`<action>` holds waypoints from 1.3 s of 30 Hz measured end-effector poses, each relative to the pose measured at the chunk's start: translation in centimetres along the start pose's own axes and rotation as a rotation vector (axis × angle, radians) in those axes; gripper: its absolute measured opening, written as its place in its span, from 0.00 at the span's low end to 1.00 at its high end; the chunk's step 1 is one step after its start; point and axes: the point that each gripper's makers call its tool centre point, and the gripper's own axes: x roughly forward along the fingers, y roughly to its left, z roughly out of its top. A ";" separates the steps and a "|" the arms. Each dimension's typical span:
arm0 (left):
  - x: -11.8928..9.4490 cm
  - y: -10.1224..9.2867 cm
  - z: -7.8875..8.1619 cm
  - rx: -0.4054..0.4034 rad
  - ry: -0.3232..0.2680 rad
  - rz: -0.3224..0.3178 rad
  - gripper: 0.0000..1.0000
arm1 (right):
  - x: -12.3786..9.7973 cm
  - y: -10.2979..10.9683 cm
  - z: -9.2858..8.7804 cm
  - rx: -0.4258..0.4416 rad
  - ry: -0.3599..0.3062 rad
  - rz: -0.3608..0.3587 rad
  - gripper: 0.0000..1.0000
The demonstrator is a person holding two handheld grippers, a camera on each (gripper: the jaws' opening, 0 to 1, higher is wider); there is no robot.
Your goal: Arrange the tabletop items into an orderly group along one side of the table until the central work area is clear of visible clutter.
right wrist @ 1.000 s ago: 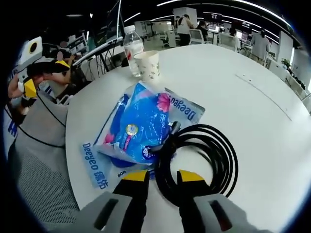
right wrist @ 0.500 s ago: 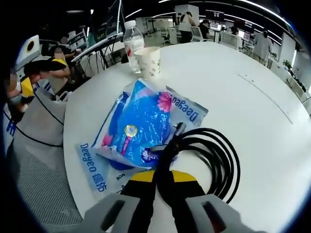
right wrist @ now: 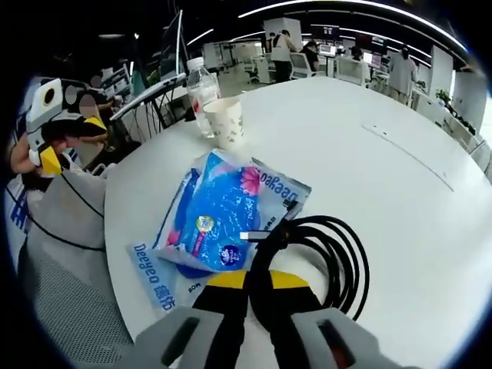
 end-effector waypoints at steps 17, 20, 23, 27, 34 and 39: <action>0.0 -0.4 0.2 0.007 -0.002 -0.007 0.58 | -1.4 -2.8 -1.3 0.064 -0.006 -0.061 0.05; 0.0 -0.5 0.2 0.007 -0.001 -0.006 0.58 | -1.8 -3.9 -1.9 0.078 -0.004 -0.075 0.06; 0.0 -0.5 0.2 0.006 -0.001 -0.007 0.58 | -1.9 -4.5 -2.0 0.093 -0.004 -0.085 0.06; 0.0 -0.5 0.1 0.006 0.000 -0.004 0.58 | -1.7 -4.7 -2.3 0.124 0.000 -0.085 0.06; -0.1 -0.6 0.3 0.009 -0.001 -0.001 0.58 | -1.0 -5.0 -2.5 0.150 0.000 -0.073 0.06; -0.3 -0.6 0.6 0.012 -0.002 0.002 0.58 | -0.3 -5.0 -2.6 0.153 0.018 -0.068 0.06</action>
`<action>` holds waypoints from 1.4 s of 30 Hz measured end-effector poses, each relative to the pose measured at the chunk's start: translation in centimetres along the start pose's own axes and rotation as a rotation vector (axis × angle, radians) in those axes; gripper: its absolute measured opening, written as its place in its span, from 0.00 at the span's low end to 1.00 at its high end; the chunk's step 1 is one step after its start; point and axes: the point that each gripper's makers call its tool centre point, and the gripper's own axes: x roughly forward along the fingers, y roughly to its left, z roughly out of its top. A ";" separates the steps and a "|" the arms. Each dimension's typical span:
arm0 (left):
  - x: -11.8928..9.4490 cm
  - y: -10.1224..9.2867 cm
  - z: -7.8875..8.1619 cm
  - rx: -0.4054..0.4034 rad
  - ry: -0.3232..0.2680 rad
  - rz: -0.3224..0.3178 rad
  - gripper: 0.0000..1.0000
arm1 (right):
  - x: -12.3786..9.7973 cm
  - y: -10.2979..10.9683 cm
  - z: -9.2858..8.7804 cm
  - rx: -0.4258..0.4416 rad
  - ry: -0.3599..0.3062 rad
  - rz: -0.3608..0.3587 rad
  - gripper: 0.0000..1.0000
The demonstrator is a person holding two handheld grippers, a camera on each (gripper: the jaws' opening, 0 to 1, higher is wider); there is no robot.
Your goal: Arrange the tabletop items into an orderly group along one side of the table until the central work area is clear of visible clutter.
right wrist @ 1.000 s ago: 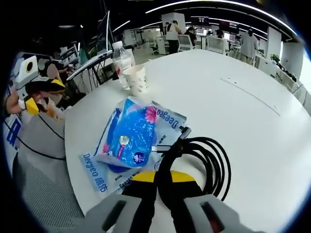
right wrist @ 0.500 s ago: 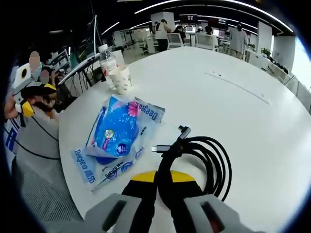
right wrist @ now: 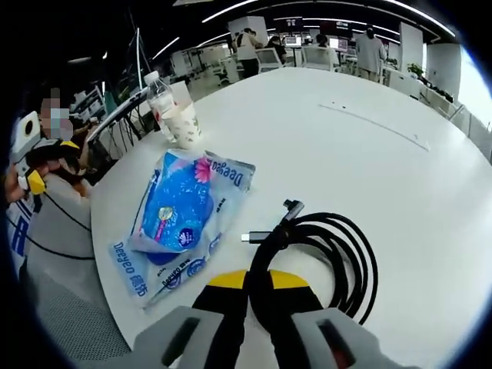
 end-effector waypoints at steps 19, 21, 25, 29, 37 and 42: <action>-0.4 -0.2 0.0 -0.002 0.001 0.012 0.58 | 0.1 0.5 -0.5 -0.040 0.019 -0.018 0.09; -0.4 0.0 -0.1 -0.002 0.001 0.013 0.58 | -0.1 0.5 -0.4 -0.036 0.017 -0.019 0.11; -0.5 0.1 0.2 -0.002 -0.005 0.016 0.58 | -0.6 0.5 -0.4 -0.025 -0.003 -0.027 0.15; -0.4 0.2 0.3 0.000 -0.010 0.017 0.58 | -0.8 1.0 -0.4 -0.024 -0.013 -0.026 0.16; -0.6 0.3 0.4 0.008 -0.013 0.018 0.59 | -1.9 1.8 -0.6 0.019 -0.034 -0.031 0.18; -0.9 0.9 1.0 0.017 -0.017 0.026 0.60 | -2.0 3.1 -0.5 0.040 -0.048 -0.018 0.20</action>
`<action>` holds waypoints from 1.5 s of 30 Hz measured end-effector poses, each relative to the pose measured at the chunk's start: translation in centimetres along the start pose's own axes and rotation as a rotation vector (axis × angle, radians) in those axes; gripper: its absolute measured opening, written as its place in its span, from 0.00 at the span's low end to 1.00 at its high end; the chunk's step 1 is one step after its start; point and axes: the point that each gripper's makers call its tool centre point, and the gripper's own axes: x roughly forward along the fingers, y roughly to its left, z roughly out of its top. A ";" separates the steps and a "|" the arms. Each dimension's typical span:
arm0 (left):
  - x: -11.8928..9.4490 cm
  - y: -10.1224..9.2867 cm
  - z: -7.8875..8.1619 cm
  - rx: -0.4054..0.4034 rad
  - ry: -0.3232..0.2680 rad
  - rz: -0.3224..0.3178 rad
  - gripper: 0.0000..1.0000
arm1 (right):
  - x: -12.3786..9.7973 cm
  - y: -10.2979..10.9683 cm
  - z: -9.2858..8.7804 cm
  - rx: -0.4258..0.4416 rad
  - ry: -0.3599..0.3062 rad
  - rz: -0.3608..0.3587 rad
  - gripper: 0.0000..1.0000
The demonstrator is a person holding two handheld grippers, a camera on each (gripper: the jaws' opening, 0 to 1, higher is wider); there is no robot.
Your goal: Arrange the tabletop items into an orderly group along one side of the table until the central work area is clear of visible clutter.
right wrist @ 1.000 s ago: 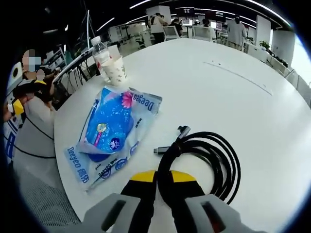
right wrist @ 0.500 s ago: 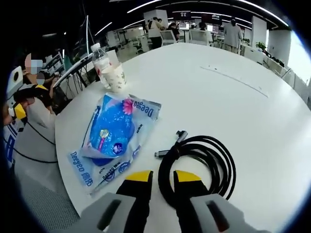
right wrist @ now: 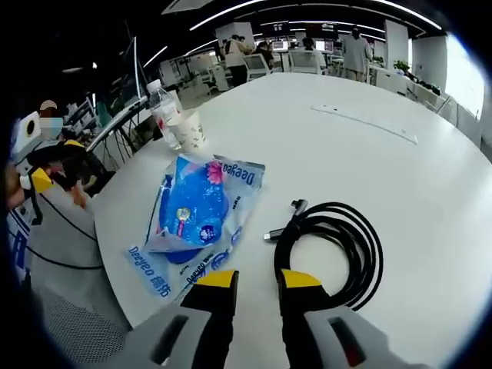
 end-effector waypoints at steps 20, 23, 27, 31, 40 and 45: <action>-0.5 1.9 0.3 0.006 0.002 0.005 0.62 | -0.2 5.5 0.2 0.188 -0.039 0.070 0.28; -0.6 2.2 0.2 0.005 0.001 0.006 0.62 | 0.0 6.0 0.1 0.196 -0.041 0.079 0.30; -0.6 2.7 0.2 0.009 0.002 0.002 0.62 | 0.0 7.0 0.1 0.213 -0.041 0.092 0.32; -0.6 3.1 0.3 0.011 -0.001 -0.001 0.62 | 0.5 7.8 -0.1 0.219 -0.034 0.098 0.33; -0.5 3.0 0.3 0.015 -0.004 -0.010 0.62 | 0.8 8.7 -0.7 0.252 -0.038 0.083 0.32; -0.5 3.0 0.3 0.012 -0.003 -0.010 0.62 | 1.1 9.4 -0.7 0.285 -0.035 0.087 0.33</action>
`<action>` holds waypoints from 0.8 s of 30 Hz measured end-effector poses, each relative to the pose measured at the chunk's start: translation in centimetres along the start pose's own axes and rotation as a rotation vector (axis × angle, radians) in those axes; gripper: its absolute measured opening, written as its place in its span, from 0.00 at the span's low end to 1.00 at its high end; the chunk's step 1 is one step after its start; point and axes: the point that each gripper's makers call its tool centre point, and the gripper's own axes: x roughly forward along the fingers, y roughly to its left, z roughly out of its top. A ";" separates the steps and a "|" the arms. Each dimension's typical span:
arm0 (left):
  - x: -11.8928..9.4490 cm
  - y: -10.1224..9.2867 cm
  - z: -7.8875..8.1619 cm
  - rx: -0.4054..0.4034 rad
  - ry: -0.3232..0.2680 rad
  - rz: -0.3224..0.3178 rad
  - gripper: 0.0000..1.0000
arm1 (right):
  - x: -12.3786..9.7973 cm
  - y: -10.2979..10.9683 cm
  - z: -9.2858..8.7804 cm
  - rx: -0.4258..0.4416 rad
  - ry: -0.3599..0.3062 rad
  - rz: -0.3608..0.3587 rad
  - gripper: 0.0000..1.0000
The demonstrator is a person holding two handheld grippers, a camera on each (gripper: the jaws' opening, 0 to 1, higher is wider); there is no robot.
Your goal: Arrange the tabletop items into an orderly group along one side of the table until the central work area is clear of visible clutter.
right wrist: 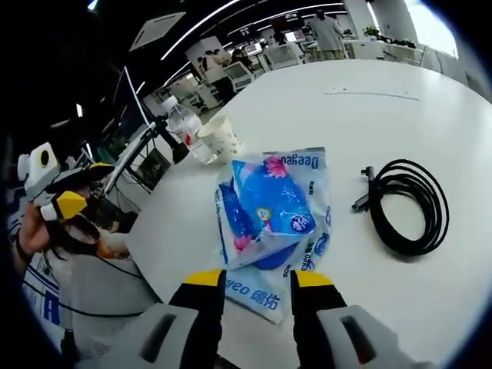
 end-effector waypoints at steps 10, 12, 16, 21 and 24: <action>-0.4 -0.2 -0.2 -0.022 -0.008 0.012 0.62 | 1.1 1.0 0.0 0.143 0.008 -0.037 0.37; -0.5 -0.1 -0.4 -0.027 -0.009 0.018 0.62 | 1.4 1.4 0.0 0.151 0.007 -0.046 0.37; -0.6 0.0 -0.8 -0.036 -0.010 0.024 0.62 | 1.7 1.5 0.1 0.189 0.005 -0.071 0.37; -0.7 0.1 -1.2 -0.043 -0.005 0.028 0.62 | 2.5 1.4 0.4 0.214 0.012 -0.107 0.36; -0.7 -0.1 -1.3 -0.045 -0.004 0.030 0.62 | 2.6 0.7 0.4 0.241 0.013 -0.151 0.31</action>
